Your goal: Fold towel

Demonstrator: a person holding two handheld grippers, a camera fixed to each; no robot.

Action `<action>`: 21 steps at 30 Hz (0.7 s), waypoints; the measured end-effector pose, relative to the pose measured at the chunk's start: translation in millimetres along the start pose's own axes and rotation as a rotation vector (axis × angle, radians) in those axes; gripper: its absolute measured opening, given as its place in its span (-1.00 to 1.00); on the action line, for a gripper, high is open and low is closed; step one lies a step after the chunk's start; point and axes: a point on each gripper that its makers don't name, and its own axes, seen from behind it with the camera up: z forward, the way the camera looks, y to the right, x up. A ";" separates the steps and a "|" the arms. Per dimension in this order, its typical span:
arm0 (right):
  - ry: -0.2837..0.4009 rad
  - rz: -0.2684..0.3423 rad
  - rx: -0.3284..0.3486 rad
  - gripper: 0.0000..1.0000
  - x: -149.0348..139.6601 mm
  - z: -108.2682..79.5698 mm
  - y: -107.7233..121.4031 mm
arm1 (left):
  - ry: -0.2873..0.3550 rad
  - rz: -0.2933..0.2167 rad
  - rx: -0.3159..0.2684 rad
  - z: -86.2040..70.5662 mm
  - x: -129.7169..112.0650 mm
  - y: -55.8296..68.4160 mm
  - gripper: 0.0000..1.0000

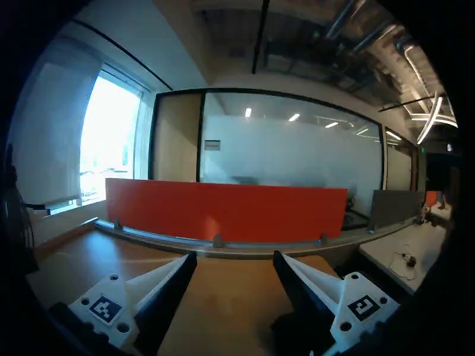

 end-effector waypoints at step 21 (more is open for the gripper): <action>-0.001 0.004 -0.014 0.99 -31.4 15.3 -32.4 | 0.008 -0.016 0.014 7.2 -47.1 -15.3 0.80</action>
